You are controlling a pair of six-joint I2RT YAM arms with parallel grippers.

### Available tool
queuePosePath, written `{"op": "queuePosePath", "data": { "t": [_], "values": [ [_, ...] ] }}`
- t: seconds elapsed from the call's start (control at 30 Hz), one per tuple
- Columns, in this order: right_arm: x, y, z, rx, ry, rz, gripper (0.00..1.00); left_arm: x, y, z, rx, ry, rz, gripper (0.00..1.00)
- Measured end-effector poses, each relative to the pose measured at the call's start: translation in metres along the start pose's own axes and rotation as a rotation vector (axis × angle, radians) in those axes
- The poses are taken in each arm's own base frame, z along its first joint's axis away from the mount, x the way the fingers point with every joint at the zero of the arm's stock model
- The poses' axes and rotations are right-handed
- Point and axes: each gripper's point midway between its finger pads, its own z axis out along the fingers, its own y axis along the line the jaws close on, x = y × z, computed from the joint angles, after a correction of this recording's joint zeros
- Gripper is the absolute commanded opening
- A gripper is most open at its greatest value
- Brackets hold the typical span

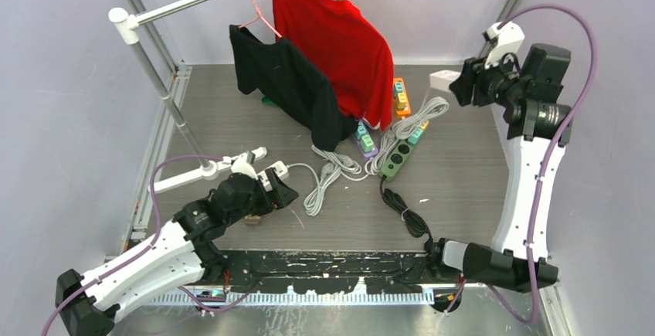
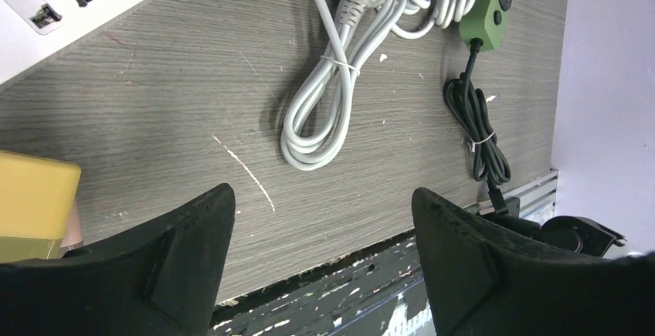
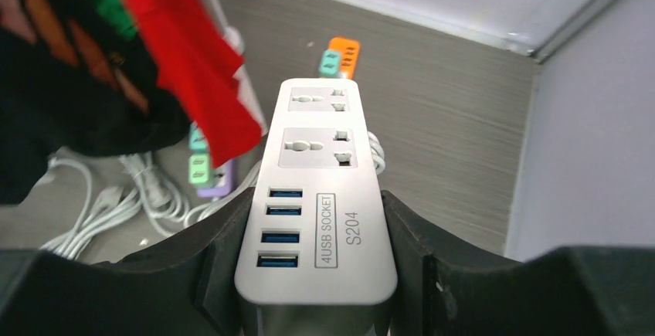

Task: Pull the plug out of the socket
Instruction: Pick up the socket from the center of the board, then place the socket at the center of the board.

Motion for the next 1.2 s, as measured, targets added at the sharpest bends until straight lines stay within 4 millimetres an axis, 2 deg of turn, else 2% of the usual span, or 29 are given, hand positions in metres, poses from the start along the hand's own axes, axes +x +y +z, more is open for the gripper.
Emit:
{"op": "queuePosePath", "data": {
  "t": [0.1, 0.17, 0.3, 0.37, 0.53, 0.6, 0.67, 0.73, 0.83, 1.0, 1.07, 1.13, 1.2],
  "values": [
    [-0.012, -0.03, 0.006, 0.071, -0.022, 0.018, 0.01, 0.001, 0.001, 0.001, 0.0, 0.002, 0.0, 0.84],
    [-0.012, -0.05, 0.013, 0.111, -0.023, 0.034, 0.01, 0.003, 0.003, 0.001, 0.003, 0.005, 0.0, 0.84],
    [0.003, -0.087, 0.028, 0.186, 0.005, 0.08, 0.01, 0.007, 0.007, 0.002, 0.001, 0.01, -0.002, 0.84],
    [0.021, -0.102, 0.039, 0.215, 0.03, 0.103, 0.01, 0.007, 0.007, 0.002, 0.001, 0.011, -0.003, 0.84],
    [0.091, -0.123, 0.07, 0.268, 0.131, 0.164, 0.01, 0.007, 0.005, 0.003, 0.01, 0.01, -0.004, 0.84],
    [0.134, -0.128, 0.083, 0.289, 0.21, 0.2, 0.01, 0.008, 0.004, 0.005, 0.01, 0.015, -0.004, 0.84],
    [0.168, -0.128, 0.093, 0.283, 0.279, 0.228, 0.01, 0.009, 0.005, 0.007, 0.006, 0.021, -0.003, 0.84],
    [0.214, -0.123, 0.101, 0.27, 0.384, 0.255, 0.01, 0.01, 0.004, 0.009, 0.004, 0.026, -0.003, 0.84],
    [0.276, -0.109, 0.102, 0.238, 0.544, 0.295, 0.01, 0.01, 0.004, 0.01, 0.005, 0.027, -0.007, 0.84],
    [0.313, -0.109, 0.104, 0.239, 0.647, 0.308, 0.04, 0.011, 0.0, 0.016, 0.01, 0.034, -0.021, 0.83],
    [0.33, -0.111, 0.108, 0.244, 0.691, 0.318, 0.09, 0.015, 0.001, 0.02, 0.0, 0.052, -0.022, 0.83],
    [0.346, -0.112, 0.112, 0.242, 0.736, 0.332, 0.2, 0.018, 0.003, 0.024, -0.014, 0.072, -0.019, 0.83],
    [0.348, -0.115, 0.115, 0.242, 0.759, 0.337, 0.45, 0.021, 0.003, 0.026, -0.023, 0.092, -0.017, 0.84]
  ]
}}
